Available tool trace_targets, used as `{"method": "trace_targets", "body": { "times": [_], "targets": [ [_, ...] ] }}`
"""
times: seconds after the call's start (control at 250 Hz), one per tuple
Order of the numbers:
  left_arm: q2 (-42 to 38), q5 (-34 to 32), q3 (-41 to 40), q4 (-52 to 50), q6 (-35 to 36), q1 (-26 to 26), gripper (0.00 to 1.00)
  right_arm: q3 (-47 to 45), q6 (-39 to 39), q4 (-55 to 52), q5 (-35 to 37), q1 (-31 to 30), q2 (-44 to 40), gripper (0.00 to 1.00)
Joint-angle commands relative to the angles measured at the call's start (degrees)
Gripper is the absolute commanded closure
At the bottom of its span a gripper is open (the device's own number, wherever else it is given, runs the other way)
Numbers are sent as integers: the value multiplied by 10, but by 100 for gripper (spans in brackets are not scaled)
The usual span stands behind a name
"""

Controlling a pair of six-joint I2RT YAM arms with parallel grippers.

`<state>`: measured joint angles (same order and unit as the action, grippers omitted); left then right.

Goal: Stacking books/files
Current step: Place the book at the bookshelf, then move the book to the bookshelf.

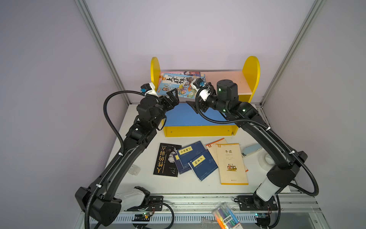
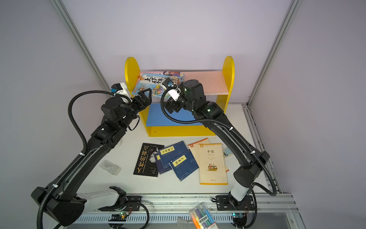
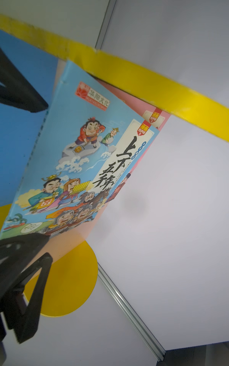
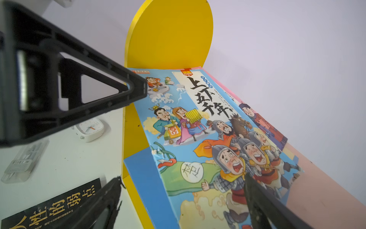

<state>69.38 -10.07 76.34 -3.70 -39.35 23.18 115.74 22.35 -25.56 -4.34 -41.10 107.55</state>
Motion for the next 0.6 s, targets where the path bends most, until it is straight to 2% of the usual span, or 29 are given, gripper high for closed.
{"method": "trace_targets", "body": {
  "times": [0.0, 0.208, 0.431, 0.595],
  "targets": [
    [-25, 13, -9, -15, 21, -10, 3, 23, 0, -6, -4, -1, 19, 2],
    [-79, 25, -44, -40, 32, -25, 2, 49, 3, -12, 1, -3, 44, 2],
    [-146, -5, -102, -131, 73, -28, 2, 78, 16, -2, 53, -5, 69, 2],
    [-176, 16, -163, -182, 79, -27, 3, 85, 24, 12, 69, -6, 80, 2]
  ]
}}
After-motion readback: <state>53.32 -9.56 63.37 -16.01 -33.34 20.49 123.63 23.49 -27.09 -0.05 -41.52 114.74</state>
